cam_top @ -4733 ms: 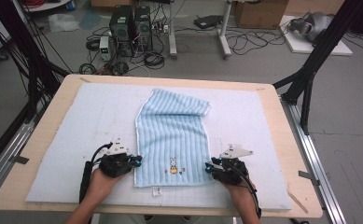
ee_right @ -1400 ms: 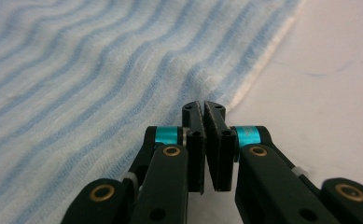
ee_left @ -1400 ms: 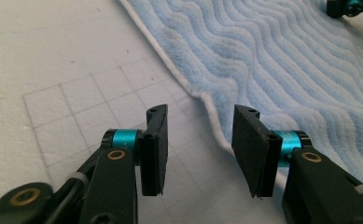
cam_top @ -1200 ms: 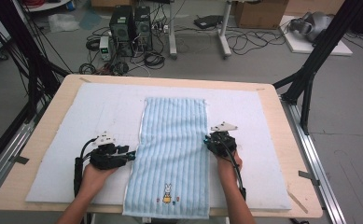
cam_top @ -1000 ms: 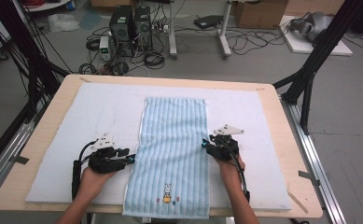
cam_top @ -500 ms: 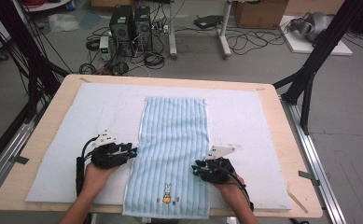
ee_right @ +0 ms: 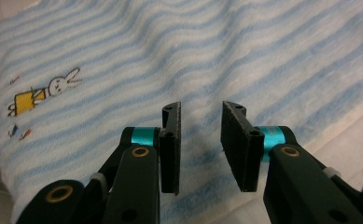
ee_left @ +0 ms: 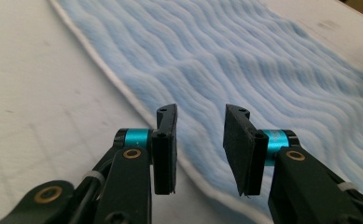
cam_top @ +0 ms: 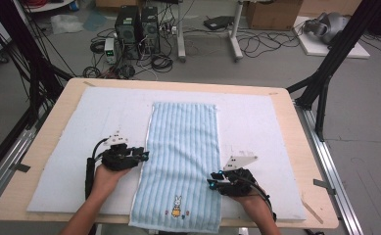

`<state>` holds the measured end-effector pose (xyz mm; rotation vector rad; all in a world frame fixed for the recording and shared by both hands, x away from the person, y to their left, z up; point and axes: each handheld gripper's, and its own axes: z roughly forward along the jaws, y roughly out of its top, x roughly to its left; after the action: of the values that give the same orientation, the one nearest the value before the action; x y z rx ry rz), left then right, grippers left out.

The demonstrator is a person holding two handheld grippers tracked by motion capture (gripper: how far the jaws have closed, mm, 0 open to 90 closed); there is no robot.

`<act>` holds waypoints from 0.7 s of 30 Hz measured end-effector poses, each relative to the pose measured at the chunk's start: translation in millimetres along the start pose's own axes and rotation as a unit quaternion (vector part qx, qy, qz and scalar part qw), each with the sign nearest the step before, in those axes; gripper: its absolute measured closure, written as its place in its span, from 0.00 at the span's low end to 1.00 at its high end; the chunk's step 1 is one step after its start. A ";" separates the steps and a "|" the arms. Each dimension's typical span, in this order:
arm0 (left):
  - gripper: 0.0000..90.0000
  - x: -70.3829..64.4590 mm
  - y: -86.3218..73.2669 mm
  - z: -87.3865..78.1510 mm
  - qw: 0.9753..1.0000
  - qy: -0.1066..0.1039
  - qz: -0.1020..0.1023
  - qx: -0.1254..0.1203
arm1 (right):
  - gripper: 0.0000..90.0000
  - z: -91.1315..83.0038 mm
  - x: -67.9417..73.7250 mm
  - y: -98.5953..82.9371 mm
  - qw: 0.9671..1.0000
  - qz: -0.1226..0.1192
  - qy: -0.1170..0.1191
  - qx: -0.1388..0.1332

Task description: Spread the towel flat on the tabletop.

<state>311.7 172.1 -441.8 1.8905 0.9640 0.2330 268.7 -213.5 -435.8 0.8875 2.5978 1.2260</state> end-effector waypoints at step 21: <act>0.99 -15.0 -15.2 -6.9 0.997 -0.005 0.042 0.071 | 0.97 31.6 29.1 12.3 0.992 -0.069 0.093 0.040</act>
<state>290.1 169.6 -447.2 2.0630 0.9159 0.2106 261.8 -170.1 -443.9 0.6188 2.8177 1.2298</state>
